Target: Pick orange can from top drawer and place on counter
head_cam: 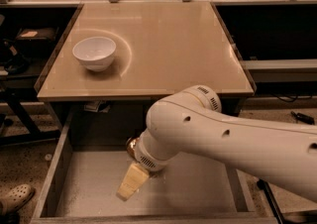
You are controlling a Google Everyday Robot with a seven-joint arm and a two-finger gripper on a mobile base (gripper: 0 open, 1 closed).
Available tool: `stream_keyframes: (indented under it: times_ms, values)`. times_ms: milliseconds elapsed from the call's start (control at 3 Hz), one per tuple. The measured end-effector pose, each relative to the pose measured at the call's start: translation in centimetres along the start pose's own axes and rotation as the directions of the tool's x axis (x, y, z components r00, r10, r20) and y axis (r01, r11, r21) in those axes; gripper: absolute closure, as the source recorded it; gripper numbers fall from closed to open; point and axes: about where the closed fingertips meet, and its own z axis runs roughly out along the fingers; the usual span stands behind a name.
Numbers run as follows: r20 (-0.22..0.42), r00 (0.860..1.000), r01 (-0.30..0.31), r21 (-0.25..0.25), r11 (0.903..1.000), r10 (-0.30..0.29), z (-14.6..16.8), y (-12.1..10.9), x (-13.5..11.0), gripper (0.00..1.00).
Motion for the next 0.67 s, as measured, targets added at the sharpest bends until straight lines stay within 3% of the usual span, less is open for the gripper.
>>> stream_keyframes:
  times_ms: [333, 667]
  values:
    - [-0.007, 0.999, -0.045, 0.041, 0.9981, 0.045, 3.0, -1.8, -1.3, 0.0]
    - [-0.023, 0.993, -0.115, 0.084, 0.9898, 0.117, 5.4, -3.9, -0.9, 0.0]
